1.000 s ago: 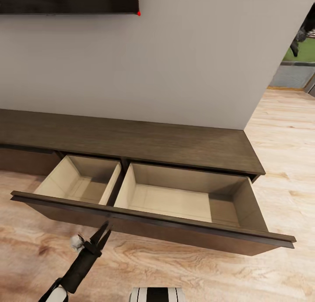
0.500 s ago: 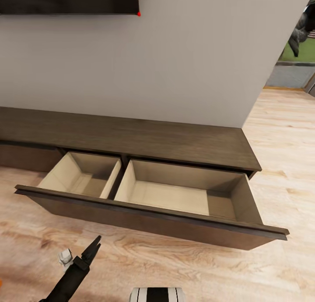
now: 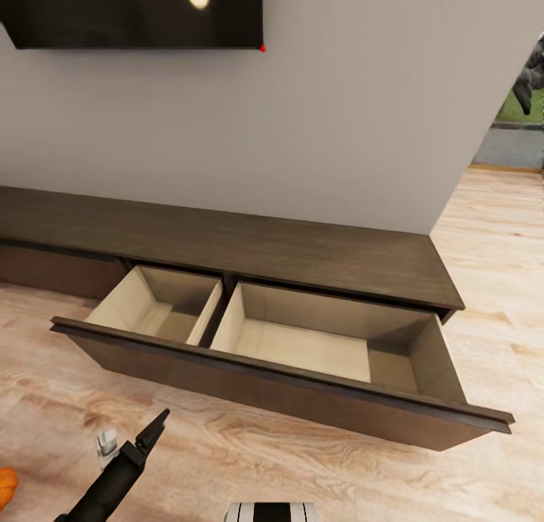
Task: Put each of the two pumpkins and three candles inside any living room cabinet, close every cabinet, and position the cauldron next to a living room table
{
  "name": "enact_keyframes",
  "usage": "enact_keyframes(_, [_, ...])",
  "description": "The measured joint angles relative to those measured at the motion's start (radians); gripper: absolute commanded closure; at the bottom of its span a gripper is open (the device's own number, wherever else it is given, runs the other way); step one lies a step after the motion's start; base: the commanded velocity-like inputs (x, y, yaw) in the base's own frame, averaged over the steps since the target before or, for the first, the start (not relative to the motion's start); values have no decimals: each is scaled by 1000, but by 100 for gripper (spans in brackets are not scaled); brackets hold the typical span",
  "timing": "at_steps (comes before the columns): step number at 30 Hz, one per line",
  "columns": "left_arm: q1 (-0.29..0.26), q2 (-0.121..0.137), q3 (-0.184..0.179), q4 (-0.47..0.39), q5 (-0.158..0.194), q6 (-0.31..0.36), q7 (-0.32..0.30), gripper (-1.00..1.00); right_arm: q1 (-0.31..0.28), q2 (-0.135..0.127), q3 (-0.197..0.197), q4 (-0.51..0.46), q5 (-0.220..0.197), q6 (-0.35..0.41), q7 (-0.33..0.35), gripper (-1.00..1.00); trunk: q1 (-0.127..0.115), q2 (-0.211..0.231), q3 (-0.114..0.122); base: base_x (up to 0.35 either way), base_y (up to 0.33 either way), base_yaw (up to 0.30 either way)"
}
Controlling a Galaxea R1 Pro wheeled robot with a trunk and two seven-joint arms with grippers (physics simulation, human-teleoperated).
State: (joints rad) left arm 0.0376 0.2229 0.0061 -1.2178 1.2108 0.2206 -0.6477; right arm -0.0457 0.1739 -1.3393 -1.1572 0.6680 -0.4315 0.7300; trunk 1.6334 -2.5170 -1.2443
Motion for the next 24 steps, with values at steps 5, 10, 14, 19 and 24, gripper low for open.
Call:
enact_keyframes(5, [0, -3, 0, -1, -2, 2, 31, -100, -5, -10, -2, 4, 0, 89, 46, -100, -2, 1, 20, 0, 0, 6])
enact_keyframes(10, [-2, -10, -2, -1, 3, 3, 109, -100, -9, -68, -3, 6, -2, 238, 165, -100, -4, 2, 39, 0, 0, 1])
enact_keyframes(14, [-5, -13, -3, -2, 0, 3, 138, -100, -12, -93, -2, 4, 0, 294, 195, -100, -6, 3, 54, 0, 0, 0])
enact_keyframes(19, [-6, -13, -5, -11, -1, 3, 160, -100, -38, -238, 16, 5, 6, 578, 310, -100, -9, 4, 74, 0, 0, 0])
enact_keyframes(24, [-6, -13, -6, -15, -5, 1, 166, -100, -50, -317, 60, 7, 5, 673, 351, -100, -11, 6, 93, 0, 0, 0])
